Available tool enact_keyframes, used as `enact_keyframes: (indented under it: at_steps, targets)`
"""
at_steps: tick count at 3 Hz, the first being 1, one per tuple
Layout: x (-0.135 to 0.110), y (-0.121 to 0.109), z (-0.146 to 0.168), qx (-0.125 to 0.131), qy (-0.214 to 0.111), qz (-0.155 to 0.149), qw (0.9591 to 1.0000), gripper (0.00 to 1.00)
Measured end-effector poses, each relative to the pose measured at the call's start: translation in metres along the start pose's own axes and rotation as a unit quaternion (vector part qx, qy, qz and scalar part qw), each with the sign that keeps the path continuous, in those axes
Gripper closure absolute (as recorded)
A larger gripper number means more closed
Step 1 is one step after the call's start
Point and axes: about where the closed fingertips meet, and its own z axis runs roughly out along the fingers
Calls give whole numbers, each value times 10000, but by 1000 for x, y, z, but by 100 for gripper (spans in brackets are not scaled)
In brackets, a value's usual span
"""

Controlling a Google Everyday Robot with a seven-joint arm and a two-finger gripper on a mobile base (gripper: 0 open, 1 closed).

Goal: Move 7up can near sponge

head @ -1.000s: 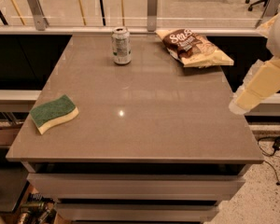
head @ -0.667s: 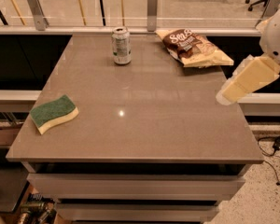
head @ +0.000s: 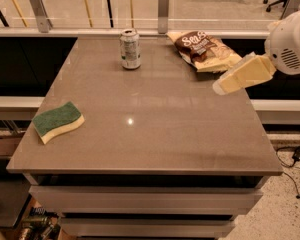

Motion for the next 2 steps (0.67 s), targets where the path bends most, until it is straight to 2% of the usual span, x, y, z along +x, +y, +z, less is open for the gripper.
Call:
enact_keyframes:
  at_steps: [1,2]
  targets:
    - [-18,-6,23,-45,-477,104,9988,0]
    - [-43,-12,43,-160,-831,67,9964,0]
